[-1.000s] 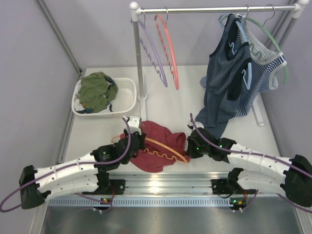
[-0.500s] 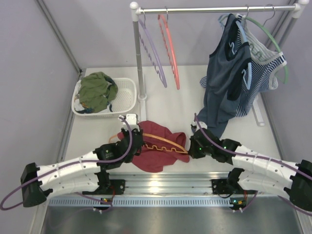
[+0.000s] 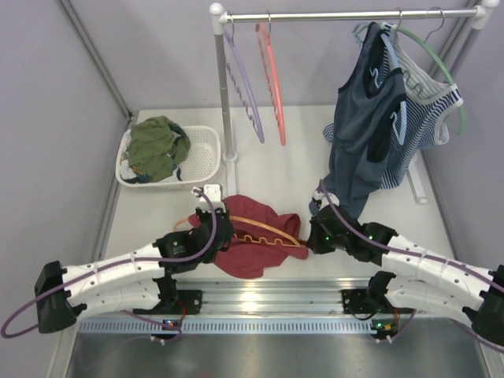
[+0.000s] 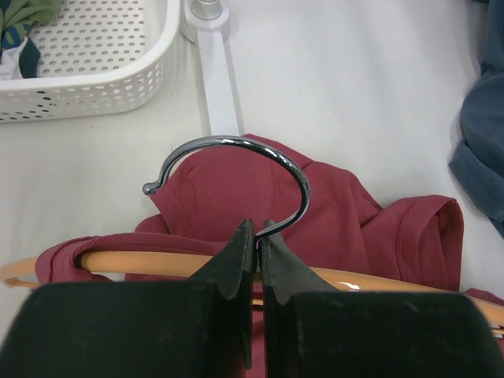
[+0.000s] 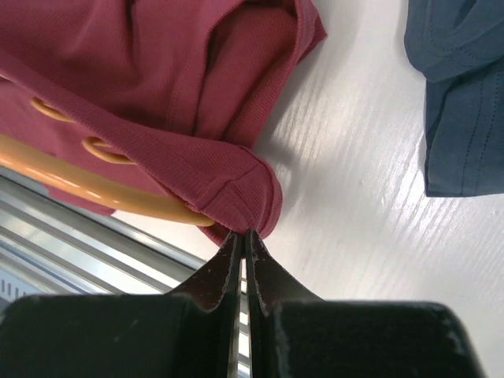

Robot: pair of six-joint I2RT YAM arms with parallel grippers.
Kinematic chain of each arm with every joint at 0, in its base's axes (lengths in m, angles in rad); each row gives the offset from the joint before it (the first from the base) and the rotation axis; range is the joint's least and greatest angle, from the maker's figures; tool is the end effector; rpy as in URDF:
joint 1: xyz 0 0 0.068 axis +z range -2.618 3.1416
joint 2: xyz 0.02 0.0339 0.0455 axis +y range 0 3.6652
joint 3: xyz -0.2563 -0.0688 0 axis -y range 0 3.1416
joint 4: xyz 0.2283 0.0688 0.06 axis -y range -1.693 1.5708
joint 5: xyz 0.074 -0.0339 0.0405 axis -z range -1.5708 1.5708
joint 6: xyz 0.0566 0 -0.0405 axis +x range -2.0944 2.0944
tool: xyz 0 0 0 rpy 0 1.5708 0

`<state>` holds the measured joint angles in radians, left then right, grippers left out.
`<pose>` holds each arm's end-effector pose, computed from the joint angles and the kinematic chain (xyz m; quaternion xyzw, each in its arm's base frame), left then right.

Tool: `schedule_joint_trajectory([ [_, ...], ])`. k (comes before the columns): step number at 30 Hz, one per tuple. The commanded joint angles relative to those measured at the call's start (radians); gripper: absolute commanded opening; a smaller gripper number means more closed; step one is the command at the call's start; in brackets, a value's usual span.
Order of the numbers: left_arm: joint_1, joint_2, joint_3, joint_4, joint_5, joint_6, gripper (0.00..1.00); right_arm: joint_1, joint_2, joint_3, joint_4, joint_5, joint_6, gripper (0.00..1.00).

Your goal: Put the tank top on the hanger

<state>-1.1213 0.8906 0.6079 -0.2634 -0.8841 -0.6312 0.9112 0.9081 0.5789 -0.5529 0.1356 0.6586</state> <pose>0.1214 -0.1509 0.2496 -0.0123 0.8152 -0.1018 0.5701 0.1166 0.1379 0.1981 -0.0956 0.9345 0.1929 0.2833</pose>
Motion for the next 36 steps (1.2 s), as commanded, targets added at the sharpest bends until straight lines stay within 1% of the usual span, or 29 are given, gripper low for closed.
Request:
schedule_joint_trajectory([
  [1, -0.003, 0.021, 0.046, 0.03, -0.046, -0.004, 0.0, 0.0, -0.028, 0.087, -0.044, 0.018, -0.008, 0.0],
  [7, -0.005, 0.062, 0.099, 0.039, -0.041, 0.007, 0.0, 0.052, 0.018, 0.214, -0.102, 0.033, -0.039, 0.0],
  [10, -0.003, 0.079, 0.145, 0.067, -0.032, 0.039, 0.0, 0.081, 0.054, 0.257, -0.114, 0.059, -0.043, 0.0],
  [13, -0.003, 0.11, 0.182, 0.066, -0.047, 0.064, 0.0, 0.09, 0.083, 0.314, -0.125, 0.076, -0.059, 0.0],
  [17, -0.003, 0.14, 0.207, 0.026, -0.079, 0.047, 0.0, 0.104, 0.103, 0.427, -0.159, 0.114, -0.085, 0.0],
  [27, -0.003, 0.157, 0.251, 0.039, -0.05, 0.073, 0.0, 0.114, 0.181, 0.587, -0.167, 0.122, -0.137, 0.0],
  [31, -0.003, 0.192, 0.308, 0.029, -0.058, 0.073, 0.0, 0.124, 0.218, 0.651, -0.182, 0.121, -0.157, 0.0],
  [36, -0.005, 0.251, 0.38, -0.011, -0.069, 0.079, 0.0, 0.13, 0.216, 0.726, -0.217, 0.122, -0.169, 0.0],
])
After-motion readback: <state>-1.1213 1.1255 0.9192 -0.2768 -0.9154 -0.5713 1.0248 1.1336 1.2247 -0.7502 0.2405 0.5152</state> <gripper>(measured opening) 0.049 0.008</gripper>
